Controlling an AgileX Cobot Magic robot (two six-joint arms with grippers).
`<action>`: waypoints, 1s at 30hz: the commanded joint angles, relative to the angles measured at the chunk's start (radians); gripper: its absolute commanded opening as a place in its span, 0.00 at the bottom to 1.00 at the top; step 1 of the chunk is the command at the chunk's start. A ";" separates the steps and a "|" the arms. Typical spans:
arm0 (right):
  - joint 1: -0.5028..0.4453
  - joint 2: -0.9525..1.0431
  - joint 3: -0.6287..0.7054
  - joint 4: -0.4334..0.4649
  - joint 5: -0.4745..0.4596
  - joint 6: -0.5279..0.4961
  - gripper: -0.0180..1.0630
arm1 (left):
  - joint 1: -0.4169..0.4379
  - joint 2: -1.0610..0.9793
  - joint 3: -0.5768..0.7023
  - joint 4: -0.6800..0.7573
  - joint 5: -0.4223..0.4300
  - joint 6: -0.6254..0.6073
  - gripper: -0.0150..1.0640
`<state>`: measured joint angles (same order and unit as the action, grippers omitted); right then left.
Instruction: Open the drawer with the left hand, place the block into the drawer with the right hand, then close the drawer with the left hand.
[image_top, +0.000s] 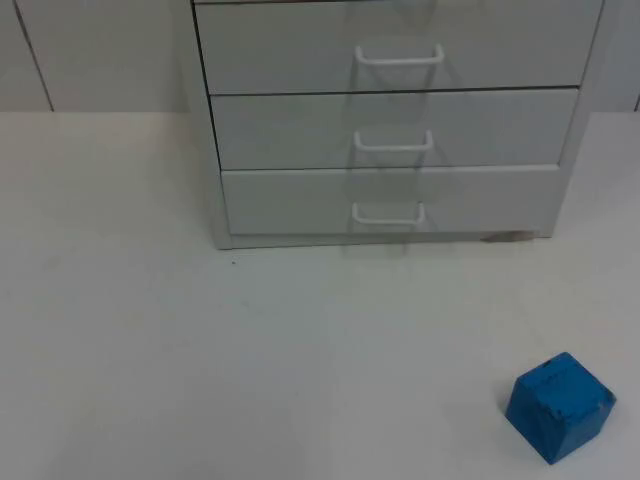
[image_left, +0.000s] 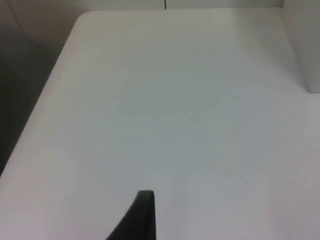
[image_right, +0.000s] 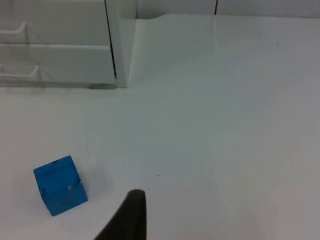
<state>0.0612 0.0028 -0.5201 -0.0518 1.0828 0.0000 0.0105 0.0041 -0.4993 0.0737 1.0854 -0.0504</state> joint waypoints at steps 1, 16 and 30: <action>-0.008 -0.003 -0.017 0.010 -0.017 -0.013 0.99 | 0.002 -0.004 0.003 -0.024 -0.011 0.001 0.99; -0.008 0.429 -0.103 0.011 -0.159 -0.013 0.99 | 0.002 0.238 -0.035 -0.138 -0.193 0.009 0.99; -0.008 0.628 -0.103 0.011 -0.173 -0.013 0.99 | 0.002 0.493 -0.036 -0.217 -0.298 0.147 0.96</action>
<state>0.0612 0.6232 -0.6165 -0.0452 0.9235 0.0000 0.0105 0.4694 -0.5289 -0.1121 0.8245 0.0570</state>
